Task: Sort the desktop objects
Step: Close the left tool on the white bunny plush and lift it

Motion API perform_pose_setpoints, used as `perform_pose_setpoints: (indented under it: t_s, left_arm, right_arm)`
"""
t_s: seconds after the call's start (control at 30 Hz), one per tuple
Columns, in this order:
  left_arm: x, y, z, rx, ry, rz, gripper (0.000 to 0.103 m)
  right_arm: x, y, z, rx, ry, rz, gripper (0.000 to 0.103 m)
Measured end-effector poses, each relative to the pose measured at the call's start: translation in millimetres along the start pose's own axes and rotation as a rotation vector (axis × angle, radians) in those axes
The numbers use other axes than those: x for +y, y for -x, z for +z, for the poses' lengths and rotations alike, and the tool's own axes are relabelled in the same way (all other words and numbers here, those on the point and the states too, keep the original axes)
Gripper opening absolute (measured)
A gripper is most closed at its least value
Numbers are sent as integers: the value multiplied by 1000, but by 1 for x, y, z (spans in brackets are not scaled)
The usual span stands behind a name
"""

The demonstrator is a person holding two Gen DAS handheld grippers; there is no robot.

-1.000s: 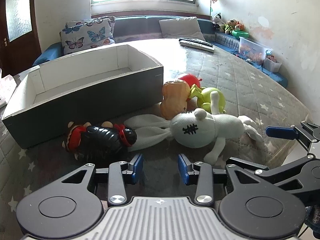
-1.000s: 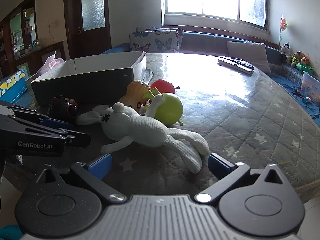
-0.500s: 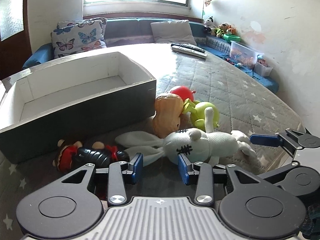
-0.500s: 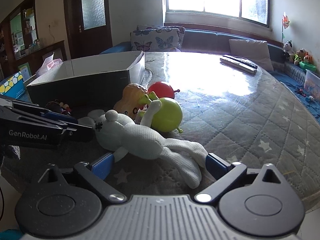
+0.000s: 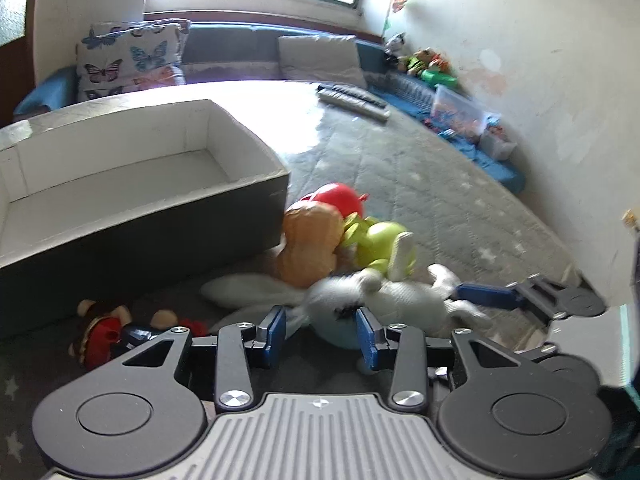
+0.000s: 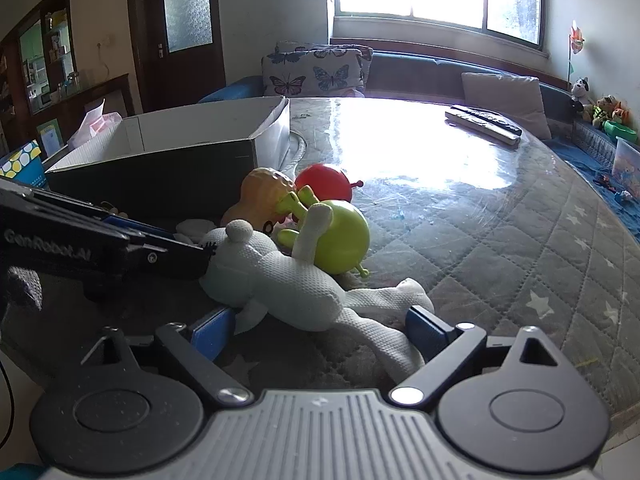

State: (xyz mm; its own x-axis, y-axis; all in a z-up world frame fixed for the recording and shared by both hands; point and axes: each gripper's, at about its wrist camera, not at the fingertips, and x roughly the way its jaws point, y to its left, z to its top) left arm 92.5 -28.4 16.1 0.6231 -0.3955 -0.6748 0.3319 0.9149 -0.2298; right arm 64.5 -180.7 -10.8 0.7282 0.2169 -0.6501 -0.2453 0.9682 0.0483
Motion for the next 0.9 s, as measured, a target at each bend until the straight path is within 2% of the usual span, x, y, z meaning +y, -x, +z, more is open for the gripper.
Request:
perform_pose_setpoints:
  t_s: [0.1,0.27,0.67,0.8,0.9]
  left_arm:
    - [-2,1,4,-3,-13,-16,41]
    - [-4,-7,4,35,-7,-31,41]
    - [16,-14,10,88,72,-95,44]
    - [15,-17,11,84,71,-100,41]
    - [14,-17,10,74,59,-106,35]
  right_arm:
    - [-1,-1,1,2,-1,7,91]
    - [-2,-4,3,7,-1,14,85]
    - [-3,-4,8,4,13,46,66]
    - [1,-7,10,6,30,47,64]
    - [2,-6,11,0,19,63,56]
